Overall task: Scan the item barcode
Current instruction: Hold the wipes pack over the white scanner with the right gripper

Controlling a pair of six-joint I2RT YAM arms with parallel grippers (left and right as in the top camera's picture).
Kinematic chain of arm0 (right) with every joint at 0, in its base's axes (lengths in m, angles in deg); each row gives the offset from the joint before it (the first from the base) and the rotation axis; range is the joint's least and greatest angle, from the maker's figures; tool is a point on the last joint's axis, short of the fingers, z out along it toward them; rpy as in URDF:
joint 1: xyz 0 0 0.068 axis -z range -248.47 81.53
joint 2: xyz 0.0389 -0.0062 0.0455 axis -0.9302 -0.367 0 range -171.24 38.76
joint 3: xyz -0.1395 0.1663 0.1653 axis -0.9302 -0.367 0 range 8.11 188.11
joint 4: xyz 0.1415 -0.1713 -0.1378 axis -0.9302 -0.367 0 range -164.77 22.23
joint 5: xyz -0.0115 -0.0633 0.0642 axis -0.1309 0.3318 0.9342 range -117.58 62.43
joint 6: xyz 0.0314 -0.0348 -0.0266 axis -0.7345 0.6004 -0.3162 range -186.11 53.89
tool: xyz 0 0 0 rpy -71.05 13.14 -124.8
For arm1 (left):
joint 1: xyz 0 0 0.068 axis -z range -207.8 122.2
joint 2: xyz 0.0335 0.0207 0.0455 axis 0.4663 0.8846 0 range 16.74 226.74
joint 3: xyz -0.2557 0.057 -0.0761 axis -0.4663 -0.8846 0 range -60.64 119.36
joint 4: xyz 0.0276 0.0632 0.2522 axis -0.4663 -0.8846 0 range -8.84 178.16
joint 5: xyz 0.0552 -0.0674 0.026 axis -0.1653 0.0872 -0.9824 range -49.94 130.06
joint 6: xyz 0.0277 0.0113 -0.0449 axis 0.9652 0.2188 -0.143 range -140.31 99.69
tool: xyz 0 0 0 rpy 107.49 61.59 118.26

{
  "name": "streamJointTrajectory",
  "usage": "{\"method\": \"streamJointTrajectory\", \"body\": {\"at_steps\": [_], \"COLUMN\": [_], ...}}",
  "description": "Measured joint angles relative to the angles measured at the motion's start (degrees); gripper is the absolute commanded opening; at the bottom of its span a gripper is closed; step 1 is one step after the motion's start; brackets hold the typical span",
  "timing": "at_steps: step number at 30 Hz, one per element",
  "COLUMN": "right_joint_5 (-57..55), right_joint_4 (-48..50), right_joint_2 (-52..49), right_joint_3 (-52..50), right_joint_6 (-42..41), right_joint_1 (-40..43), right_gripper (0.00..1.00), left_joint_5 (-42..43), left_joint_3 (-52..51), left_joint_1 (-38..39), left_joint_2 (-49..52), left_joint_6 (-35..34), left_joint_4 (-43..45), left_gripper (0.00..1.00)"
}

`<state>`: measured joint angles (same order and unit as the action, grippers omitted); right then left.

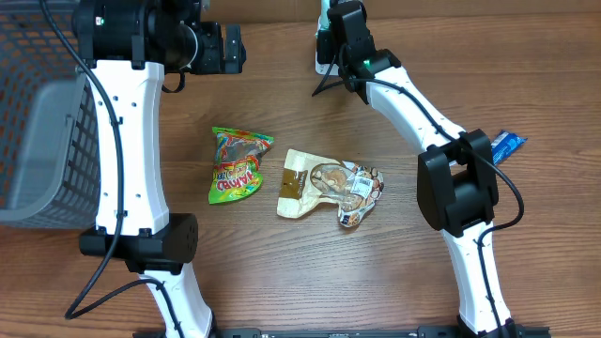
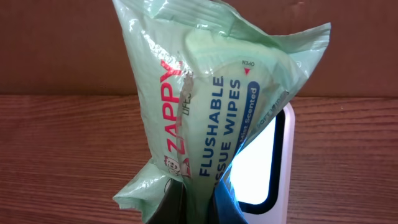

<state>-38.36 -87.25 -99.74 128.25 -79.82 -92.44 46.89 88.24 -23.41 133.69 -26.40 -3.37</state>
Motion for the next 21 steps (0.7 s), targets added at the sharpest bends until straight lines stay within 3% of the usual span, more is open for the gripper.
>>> {"method": "streamJointTrajectory", "body": {"at_steps": [11, 16, 21], "right_joint_5": [-0.15, -0.13, 2.99], "right_joint_4": [-6.56, -19.87, -42.38], "right_joint_2": [0.00, -0.02, 0.00], "right_joint_3": [2.05, 14.16, 32.26], "right_joint_6": [0.07, 0.20, 0.13], "right_joint_1": [0.33, 0.33, 0.35], "right_gripper": [0.04, 0.04, 0.04], "left_joint_5": [0.00, 0.00, 0.00], "left_joint_3": [0.00, 0.00, 0.00], "left_joint_1": [0.00, 0.00, 0.00], "left_joint_2": [0.00, 0.00, 0.00], "left_joint_6": [0.00, 0.00, 0.00], "left_joint_4": [-0.02, -0.02, -0.02], "left_gripper": [1.00, 1.00, 1.00]}}
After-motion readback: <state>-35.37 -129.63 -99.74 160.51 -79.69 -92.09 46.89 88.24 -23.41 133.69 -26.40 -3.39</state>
